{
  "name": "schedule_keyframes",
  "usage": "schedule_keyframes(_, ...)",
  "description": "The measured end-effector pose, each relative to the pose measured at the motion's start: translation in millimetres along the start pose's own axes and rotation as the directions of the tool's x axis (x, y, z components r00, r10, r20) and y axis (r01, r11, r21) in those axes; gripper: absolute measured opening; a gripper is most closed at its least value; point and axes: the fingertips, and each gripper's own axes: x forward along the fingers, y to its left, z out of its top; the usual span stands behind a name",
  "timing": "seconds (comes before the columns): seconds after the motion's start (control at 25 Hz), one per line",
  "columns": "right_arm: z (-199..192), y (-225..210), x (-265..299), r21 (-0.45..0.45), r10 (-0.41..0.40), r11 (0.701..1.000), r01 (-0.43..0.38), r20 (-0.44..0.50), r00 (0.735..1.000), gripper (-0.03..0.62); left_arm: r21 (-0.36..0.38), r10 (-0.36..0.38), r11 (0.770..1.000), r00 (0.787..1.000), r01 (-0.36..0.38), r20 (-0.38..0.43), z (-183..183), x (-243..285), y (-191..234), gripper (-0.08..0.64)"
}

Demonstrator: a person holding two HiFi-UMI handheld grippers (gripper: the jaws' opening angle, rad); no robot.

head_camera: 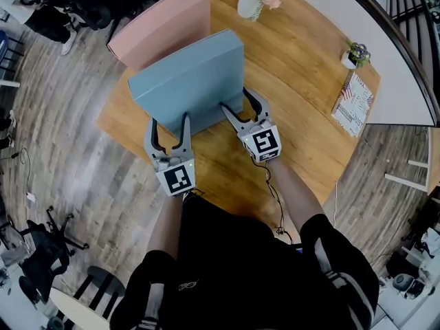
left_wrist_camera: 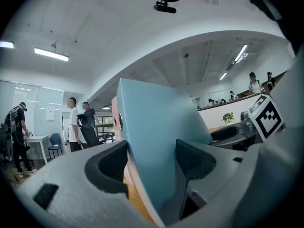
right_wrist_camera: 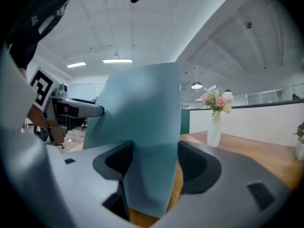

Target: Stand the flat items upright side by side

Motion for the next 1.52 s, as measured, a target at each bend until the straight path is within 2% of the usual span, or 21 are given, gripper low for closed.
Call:
schedule_keyframes(0.24,4,-9,20,-0.029,-0.002,1.0,0.002,-0.007,1.0,0.298,0.059,-0.002,0.998,1.0,0.002,0.009,1,12,4,0.306)
schedule_keyframes(0.68,6,-17,33,-0.04,0.04,0.998,-0.039,0.005,0.999,0.302,-0.026,-0.002,1.0,1.0,0.003,0.013,2,18,8,0.287)
schedule_keyframes(0.92,4,-14,24,-0.022,0.06,0.998,-0.06,-0.027,0.998,0.298,-0.066,-0.072,0.995,0.997,0.072,-0.003,0,2,7,0.3)
schedule_keyframes(1.04,0,-16,18,-0.02,0.084,0.996,-0.085,-0.05,0.995,0.287,-0.11,-0.147,0.984,0.988,0.142,-0.043,-14,-2,4,0.418)
schedule_keyframes(1.08,-1,-16,16,-0.025,0.096,0.995,-0.097,-0.059,0.994,0.302,-0.12,-0.177,0.978,0.982,0.168,-0.065,-21,-1,2,0.431)
schedule_keyframes(1.2,3,-14,15,-0.058,0.14,0.988,-0.145,-0.091,0.986,0.367,-0.102,-0.234,0.97,0.964,0.222,-0.126,-36,3,0,0.43)
schedule_keyframes(1.28,6,-12,15,-0.087,0.163,0.981,-0.172,-0.103,0.981,0.36,-0.078,-0.248,0.968,0.956,0.238,-0.156,-39,5,-2,0.408)
schedule_keyframes(1.32,7,-10,15,-0.094,0.172,0.979,-0.181,-0.103,0.98,0.353,-0.074,-0.249,0.968,0.957,0.24,-0.152,-38,6,-3,0.37)
schedule_keyframes(1.52,13,-11,21,-0.09,0.171,0.979,-0.18,-0.103,0.98,0.347,-0.068,-0.226,0.973,0.966,0.219,-0.124,-38,6,-6,0.363)
